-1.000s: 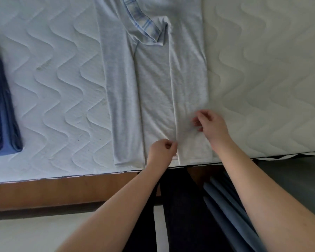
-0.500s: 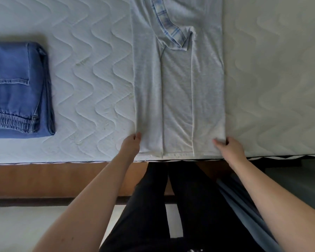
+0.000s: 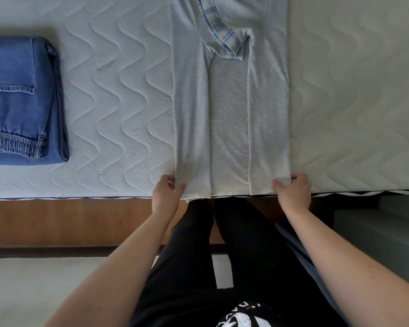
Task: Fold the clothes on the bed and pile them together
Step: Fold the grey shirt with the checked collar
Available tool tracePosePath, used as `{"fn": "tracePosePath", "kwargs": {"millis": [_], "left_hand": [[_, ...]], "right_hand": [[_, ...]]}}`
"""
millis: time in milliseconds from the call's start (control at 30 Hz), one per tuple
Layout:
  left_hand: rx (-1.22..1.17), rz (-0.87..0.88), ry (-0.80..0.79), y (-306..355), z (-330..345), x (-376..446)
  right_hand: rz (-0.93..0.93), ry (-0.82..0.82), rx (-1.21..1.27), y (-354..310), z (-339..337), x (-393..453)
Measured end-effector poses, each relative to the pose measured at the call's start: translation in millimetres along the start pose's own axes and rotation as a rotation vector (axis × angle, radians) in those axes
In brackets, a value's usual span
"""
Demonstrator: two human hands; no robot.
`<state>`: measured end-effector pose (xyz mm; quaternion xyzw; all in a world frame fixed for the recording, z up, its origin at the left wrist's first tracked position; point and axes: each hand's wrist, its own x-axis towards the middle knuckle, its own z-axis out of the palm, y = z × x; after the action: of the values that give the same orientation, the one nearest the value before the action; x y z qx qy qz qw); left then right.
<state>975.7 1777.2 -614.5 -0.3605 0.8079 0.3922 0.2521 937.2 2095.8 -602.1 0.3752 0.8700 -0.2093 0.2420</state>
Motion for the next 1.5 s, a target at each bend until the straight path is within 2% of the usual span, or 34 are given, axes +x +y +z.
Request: {"fn": "tracePosePath", "kwargs": {"millis": [100,167,233,300,400,500,600,700,867,1000,1067,1133,1267,1333,1400,1500], "left_hand": [[-0.017,0.007,0.064,5.3,-0.7,4.8],[-0.019,0.009,0.073,10.1,-2.3,12.0],[-0.041,0.020,0.059,15.6,-4.1,20.8],[-0.069,0.025,0.046,21.8,-5.7,30.5],[-0.043,-0.006,-0.002,31.5,-9.6,45.6],[0.047,-0.028,-0.103,39.4,-15.1,54.9],[0.115,0.000,-0.163,43.6,-16.0,53.6],[0.137,0.003,-0.121,41.3,-11.3,45.5],[0.038,-0.057,-0.166,29.6,-1.1,30.7],[0.103,-0.085,-0.173,18.8,-2.6,25.2],[0.111,-0.081,-0.138,18.1,-5.0,24.9],[0.060,-0.023,-0.073,25.4,-8.5,31.9],[-0.048,0.132,0.102,61.7,-20.2,72.8],[-0.064,0.179,0.154,87.2,-27.8,100.5],[-0.071,0.193,0.162,114.7,-34.2,128.6],[-0.068,0.153,0.142,153.2,-42.2,166.3]], "right_hand": [[-0.164,0.265,-0.064,-13.4,4.0,-6.7],[-0.381,0.248,0.022,-30.0,11.9,-8.6],[-0.522,0.046,0.133,-59.7,25.3,-11.3],[-0.557,-0.177,0.127,-96.9,42.0,-16.1],[-0.522,-0.473,-0.150,-141.8,70.6,-30.1],[-0.423,-0.608,-0.400,-153.6,85.0,-45.2],[-0.363,-0.542,-0.408,-140.2,81.9,-50.5],[-0.410,-0.422,-0.341,-120.3,75.9,-54.7],[-0.361,-0.613,-0.339,-96.7,80.2,-59.8],[-0.299,-0.647,-0.358,-99.4,77.0,-52.1],[-0.350,-0.586,-0.389,-111.1,71.8,-41.0],[-0.408,-0.423,-0.291,-130.4,66.0,-22.9],[-0.438,-0.279,0.270,-195.3,59.3,18.8],[-0.432,-0.246,0.385,-234.8,59.7,42.3],[-0.408,-0.293,0.403,-271.3,62.2,63.3],[-0.459,-0.303,0.204,-303.8,65.9,80.6]]}}
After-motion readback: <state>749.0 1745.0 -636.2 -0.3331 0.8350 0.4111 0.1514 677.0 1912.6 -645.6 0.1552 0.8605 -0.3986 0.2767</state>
